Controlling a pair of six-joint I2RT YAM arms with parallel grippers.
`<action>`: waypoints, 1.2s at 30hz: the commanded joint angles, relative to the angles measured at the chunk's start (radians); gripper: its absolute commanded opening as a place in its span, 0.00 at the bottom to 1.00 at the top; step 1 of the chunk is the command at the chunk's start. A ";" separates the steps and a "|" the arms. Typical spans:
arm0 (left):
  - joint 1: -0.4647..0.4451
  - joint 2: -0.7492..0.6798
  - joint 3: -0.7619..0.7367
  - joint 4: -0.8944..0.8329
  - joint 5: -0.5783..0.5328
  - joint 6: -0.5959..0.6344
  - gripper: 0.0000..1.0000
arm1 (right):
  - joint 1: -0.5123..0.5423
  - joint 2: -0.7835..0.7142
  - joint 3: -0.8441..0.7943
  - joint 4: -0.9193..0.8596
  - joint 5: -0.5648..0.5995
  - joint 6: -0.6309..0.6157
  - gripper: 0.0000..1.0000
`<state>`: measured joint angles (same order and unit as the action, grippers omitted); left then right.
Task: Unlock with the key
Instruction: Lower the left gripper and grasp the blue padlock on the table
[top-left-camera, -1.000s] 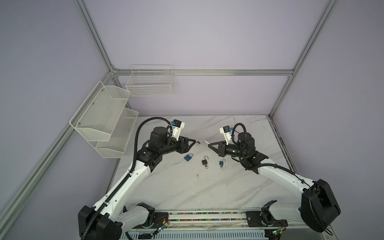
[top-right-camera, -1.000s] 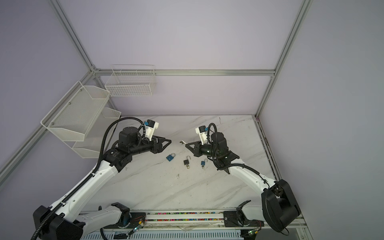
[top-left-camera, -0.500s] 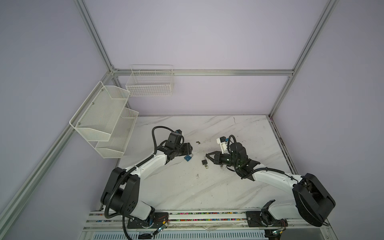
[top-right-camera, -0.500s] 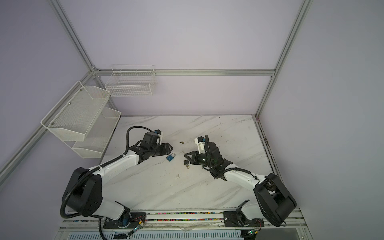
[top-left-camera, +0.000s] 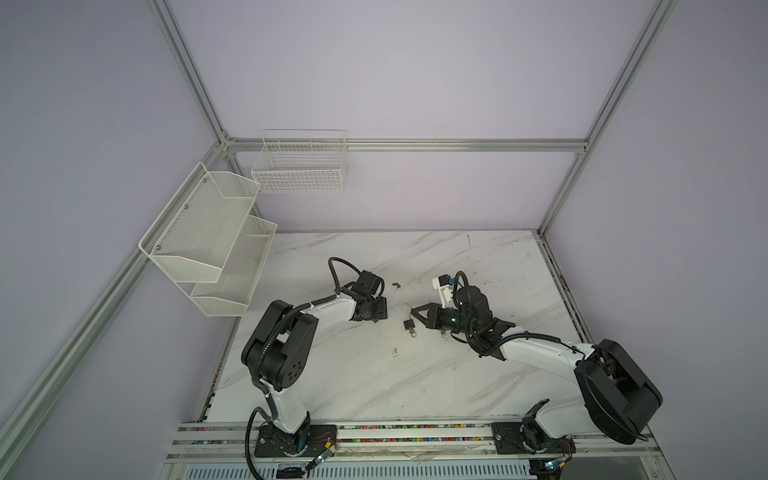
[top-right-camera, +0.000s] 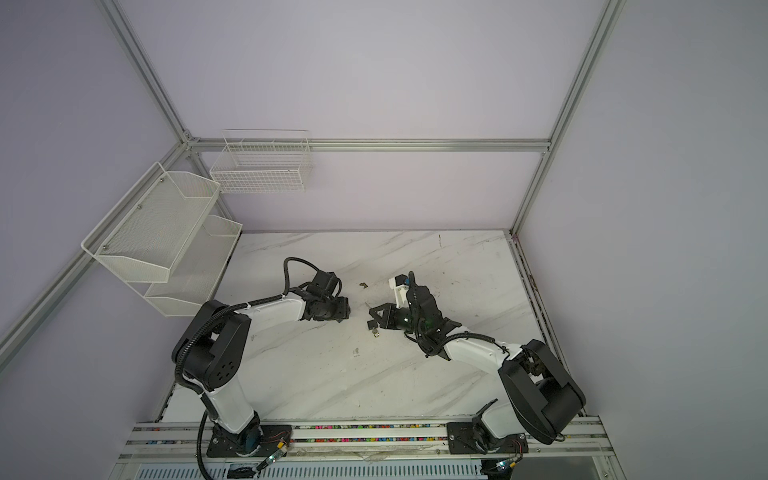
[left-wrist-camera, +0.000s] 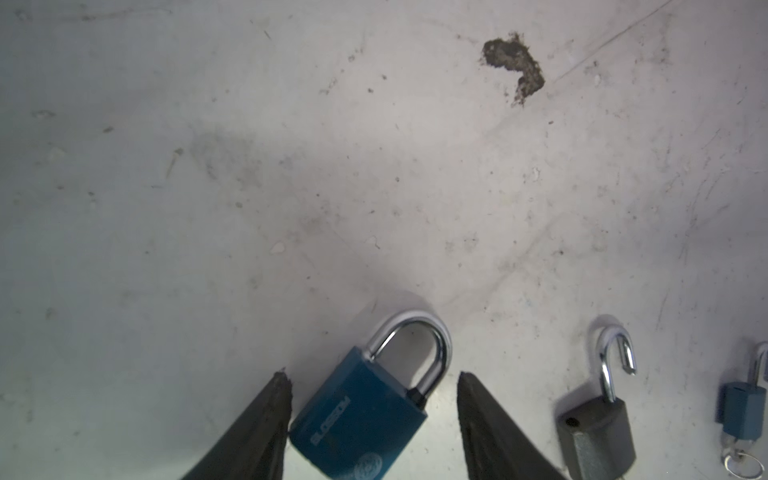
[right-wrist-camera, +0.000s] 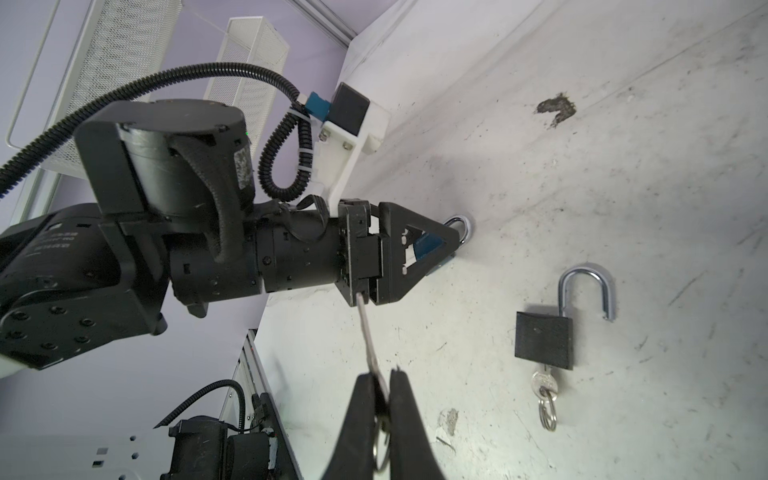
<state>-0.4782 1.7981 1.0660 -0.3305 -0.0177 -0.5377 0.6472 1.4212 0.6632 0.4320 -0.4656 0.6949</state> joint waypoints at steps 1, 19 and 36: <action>-0.007 0.000 0.080 -0.014 -0.039 0.027 0.64 | 0.006 -0.011 0.000 0.044 0.012 0.004 0.00; -0.127 0.092 0.198 -0.199 -0.149 -0.048 0.57 | 0.005 -0.086 -0.042 0.120 -0.007 0.006 0.00; -0.146 0.177 0.267 -0.267 -0.225 -0.042 0.47 | -0.019 -0.119 -0.077 0.118 0.009 0.024 0.00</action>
<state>-0.6243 1.9476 1.2831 -0.5652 -0.2390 -0.5835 0.6342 1.3224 0.5961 0.5220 -0.4660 0.7063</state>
